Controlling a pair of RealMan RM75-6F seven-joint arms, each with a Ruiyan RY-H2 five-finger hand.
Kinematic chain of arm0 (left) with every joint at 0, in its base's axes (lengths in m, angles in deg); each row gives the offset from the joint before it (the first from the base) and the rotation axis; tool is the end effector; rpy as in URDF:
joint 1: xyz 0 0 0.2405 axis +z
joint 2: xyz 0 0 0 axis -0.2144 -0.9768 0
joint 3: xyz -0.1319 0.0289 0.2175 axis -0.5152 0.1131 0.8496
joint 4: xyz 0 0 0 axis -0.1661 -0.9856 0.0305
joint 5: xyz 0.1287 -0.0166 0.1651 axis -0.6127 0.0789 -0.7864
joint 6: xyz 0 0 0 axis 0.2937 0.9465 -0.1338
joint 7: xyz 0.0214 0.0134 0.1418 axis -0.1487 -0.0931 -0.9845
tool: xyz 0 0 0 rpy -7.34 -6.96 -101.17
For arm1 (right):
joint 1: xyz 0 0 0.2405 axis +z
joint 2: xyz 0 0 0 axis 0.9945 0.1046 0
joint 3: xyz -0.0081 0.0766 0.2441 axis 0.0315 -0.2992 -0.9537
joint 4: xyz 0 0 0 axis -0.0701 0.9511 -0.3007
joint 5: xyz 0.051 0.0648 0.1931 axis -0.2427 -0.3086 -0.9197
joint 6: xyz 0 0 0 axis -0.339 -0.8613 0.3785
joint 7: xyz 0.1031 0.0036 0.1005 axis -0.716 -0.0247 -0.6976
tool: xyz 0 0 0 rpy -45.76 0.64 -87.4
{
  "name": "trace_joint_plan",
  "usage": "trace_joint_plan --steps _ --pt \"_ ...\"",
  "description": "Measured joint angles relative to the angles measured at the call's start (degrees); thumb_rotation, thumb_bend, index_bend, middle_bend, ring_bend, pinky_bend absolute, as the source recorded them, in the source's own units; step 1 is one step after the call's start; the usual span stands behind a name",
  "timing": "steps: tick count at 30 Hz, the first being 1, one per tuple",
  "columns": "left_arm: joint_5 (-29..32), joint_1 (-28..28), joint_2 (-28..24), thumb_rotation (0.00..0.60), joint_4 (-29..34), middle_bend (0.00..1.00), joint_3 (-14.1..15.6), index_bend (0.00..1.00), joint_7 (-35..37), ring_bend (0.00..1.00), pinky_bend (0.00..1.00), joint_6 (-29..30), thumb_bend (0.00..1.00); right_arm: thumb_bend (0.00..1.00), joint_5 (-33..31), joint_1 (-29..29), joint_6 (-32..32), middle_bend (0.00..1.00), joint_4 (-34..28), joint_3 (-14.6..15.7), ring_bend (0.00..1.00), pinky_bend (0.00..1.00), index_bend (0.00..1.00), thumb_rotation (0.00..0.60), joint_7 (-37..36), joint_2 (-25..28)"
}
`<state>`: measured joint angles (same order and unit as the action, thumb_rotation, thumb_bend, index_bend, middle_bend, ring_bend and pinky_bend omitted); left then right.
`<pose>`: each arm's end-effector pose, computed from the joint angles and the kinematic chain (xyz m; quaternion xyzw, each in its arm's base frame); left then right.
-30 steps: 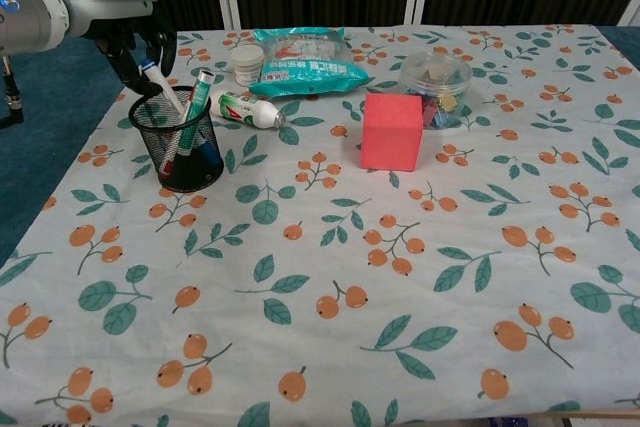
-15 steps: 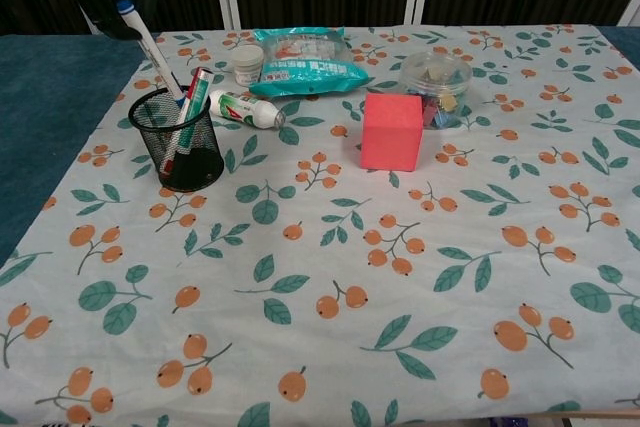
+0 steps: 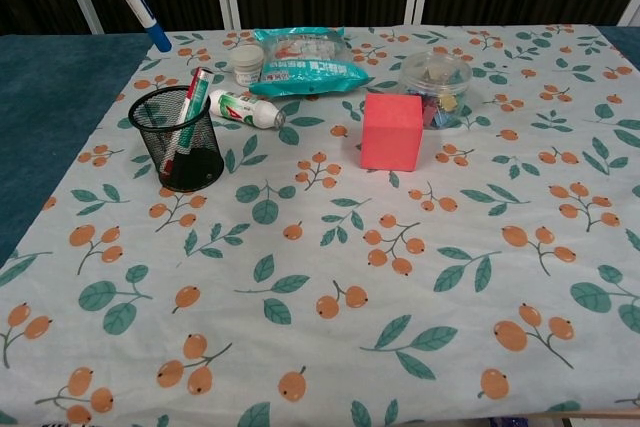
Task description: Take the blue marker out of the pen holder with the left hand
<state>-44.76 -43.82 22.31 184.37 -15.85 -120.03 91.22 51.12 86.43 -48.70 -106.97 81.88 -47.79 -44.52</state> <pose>-0.0827 0.3661 0.1533 -0.7223 -0.3158 -0.3244 0.5228 -0.3450 -0.1780 0.1892 0.5607 -0.3665 0.2878 0.6845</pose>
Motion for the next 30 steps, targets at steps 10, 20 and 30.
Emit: trace_joint_plan --steps 10,20,30 --pt "-4.5 3.5 -0.8 0.6 1.9 0.6 3.2 0.58 4.0 0.21 0.27 -2.0 0.46 0.01 -0.1 -0.1 -0.2 0.09 0.0 -0.1 0.16 0.17 0.07 0.6 -0.1 0.1" --pt "-17.5 11.9 -7.5 0.6 6.3 0.6 6.3 0.58 15.1 0.21 0.27 -3.8 0.46 0.01 -0.1 0.0 0.2 0.09 0.3 -0.1 0.16 0.17 0.07 0.6 -0.8 0.0" --pt "-26.0 16.7 -8.0 0.6 2.8 0.59 9.7 0.57 23.2 0.21 0.27 -9.5 0.46 0.01 0.3 0.0 -0.1 0.09 -0.2 0.0 0.16 0.17 0.07 0.6 -0.2 0.0"
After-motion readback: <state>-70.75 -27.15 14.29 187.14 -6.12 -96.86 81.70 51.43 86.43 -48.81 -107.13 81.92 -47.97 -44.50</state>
